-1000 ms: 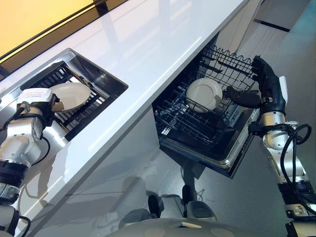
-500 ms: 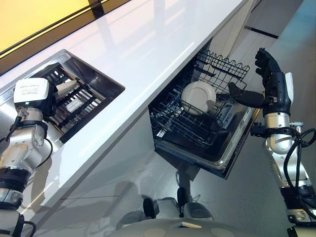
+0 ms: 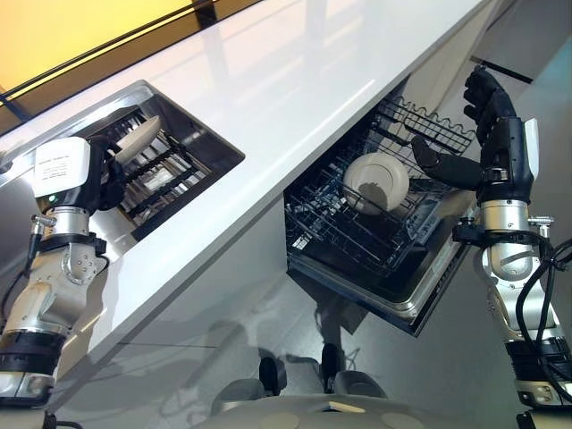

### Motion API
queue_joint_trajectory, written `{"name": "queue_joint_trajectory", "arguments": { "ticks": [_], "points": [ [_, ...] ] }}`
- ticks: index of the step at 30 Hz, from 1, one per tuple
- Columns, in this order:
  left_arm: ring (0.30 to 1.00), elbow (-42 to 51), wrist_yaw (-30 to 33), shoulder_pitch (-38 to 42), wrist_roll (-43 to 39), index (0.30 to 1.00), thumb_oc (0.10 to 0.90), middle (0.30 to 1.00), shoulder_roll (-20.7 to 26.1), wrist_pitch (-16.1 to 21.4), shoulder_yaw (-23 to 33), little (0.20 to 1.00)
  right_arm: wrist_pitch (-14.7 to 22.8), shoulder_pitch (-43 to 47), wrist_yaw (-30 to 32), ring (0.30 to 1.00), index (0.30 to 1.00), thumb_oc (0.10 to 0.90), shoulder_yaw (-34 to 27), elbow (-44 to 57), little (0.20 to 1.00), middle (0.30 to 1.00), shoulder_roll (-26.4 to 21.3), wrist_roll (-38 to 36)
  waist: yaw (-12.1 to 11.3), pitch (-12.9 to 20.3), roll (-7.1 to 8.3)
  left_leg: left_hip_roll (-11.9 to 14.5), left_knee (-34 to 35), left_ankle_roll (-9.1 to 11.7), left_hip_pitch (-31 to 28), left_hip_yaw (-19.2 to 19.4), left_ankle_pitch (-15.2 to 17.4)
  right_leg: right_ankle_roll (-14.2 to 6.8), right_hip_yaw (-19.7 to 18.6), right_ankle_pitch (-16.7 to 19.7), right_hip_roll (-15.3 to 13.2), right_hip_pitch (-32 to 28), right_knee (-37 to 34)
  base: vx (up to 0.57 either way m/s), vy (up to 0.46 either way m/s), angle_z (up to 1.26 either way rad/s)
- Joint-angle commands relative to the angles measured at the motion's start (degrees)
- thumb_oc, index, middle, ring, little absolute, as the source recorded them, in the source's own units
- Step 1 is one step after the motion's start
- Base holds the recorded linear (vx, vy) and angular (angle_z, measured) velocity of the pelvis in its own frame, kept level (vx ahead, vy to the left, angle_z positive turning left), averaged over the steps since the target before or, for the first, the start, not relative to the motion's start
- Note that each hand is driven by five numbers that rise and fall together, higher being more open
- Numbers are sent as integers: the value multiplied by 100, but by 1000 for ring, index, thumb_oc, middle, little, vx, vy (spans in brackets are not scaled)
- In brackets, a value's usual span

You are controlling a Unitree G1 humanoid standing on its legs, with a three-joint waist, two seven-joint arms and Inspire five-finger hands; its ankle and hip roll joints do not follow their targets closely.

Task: Pick up plates and place into dishwasher.

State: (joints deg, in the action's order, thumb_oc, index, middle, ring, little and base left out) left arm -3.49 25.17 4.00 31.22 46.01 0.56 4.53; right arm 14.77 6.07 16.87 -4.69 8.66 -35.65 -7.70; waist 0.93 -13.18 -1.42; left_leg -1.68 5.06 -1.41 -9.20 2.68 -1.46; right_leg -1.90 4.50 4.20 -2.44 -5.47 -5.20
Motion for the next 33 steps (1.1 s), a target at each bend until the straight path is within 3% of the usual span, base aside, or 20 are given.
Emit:
{"name": "queue_joint_trajectory", "arguments": {
  "ticks": [1, 7, 10, 15, 17, 21, 27, 33],
  "points": [
    [300, 668, 995, 343, 125, 300, 100, 300, 359, 475, 783, 200, 738, 343, 195, 900, 900, 800, -522, 678, 900, 900, -161, 339, -30, 716, -22, -117, -553, 143, 431, -94, 648, -18, 242, -1176, 502, 67, 795, -58, -31, 24],
    [300, 1366, 1315, 94, 435, 300, 100, 300, 219, 1026, 1092, 200, 721, 324, 104, 900, 900, 800, -593, 847, 900, 900, -278, 334, -133, 689, 69, -286, -1272, 147, 681, -239, 936, 62, 351, -1203, 390, 115, 883, -50, -31, 28],
    [300, 1615, 1329, 56, 395, 300, 100, 300, 173, 1695, 1139, 200, 820, 412, -58, 900, 900, 800, -518, 872, 900, 900, -285, 276, -216, 633, 113, -346, -1714, 107, 869, -312, 1124, 94, 354, -1164, 380, 126, 959, -28, -21, 14],
    [300, 1939, 631, 260, 277, 300, 100, 300, 221, 2690, 982, 200, 887, 658, -472, 900, 900, 800, -281, 1030, 900, 900, -365, 575, -213, 724, 55, -293, -1265, 83, 686, -349, 988, 51, 359, -1202, 409, 141, 975, 20, 32, 5],
    [300, 2012, 246, 513, 102, 300, 100, 300, 420, 2970, 773, 200, 945, 869, -466, 900, 900, 800, -152, 1076, 900, 900, -554, 1094, -182, 806, 15, -225, -835, 109, 558, -345, 822, 4, 390, -1226, 401, 148, 968, 32, 55, -2],
    [300, 2039, -164, 896, -95, 300, 100, 300, 720, 3218, 499, 200, 919, 1129, -431, 900, 900, 800, -59, 1126, 900, 900, -967, 1763, -142, 867, -13, -175, -448, 163, 446, -341, 626, -42, 443, -1236, 397, 135, 943, 13, 28, 5],
    [300, 2072, -625, 1239, -308, 300, 100, 300, 1147, 3909, 231, 200, 799, 1655, -774, 900, 900, 800, 205, 1152, 900, 900, -1637, 2018, -103, 906, 41, -267, -813, 85, 487, -235, 853, -45, 345, -1180, 357, 136, 889, 1, 4, 1],
    [300, 2130, -1197, 1676, -985, 300, 100, 300, 1490, 3919, -74, 200, 757, 2037, -1278, 900, 900, 800, 537, 1283, 900, 900, -2038, 2281, -61, 988, 26, -210, -500, 31, 405, -192, 714, -66, 265, -1142, 412, 128, 878, 40, 18, -6]
  ]
}}
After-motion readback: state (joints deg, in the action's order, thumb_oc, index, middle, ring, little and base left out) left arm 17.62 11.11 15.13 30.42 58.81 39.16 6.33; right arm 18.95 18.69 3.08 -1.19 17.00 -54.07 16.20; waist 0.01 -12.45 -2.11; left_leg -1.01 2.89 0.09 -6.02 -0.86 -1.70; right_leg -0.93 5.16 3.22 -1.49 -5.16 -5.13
